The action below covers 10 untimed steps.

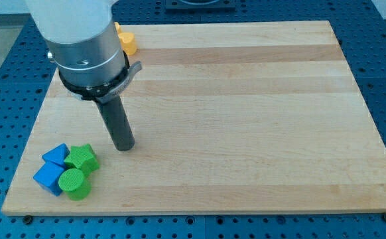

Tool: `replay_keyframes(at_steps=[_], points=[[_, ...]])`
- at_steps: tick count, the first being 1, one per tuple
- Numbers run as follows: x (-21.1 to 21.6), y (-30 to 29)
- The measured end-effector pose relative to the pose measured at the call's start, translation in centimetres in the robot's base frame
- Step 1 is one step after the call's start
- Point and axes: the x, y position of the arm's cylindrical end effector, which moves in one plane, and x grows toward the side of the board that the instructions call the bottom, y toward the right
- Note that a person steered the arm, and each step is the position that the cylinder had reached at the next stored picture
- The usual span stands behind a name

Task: Move green circle and green star towards the group of blocks

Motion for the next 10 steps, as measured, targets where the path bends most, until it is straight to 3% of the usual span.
replay_keyframes(at_steps=[1, 2, 4, 6, 7, 10], points=[[1.2, 0.2], [6.8, 1.5], [10.1, 0.2], [10.2, -1.1], [10.3, -4.6], [10.2, -5.3]])
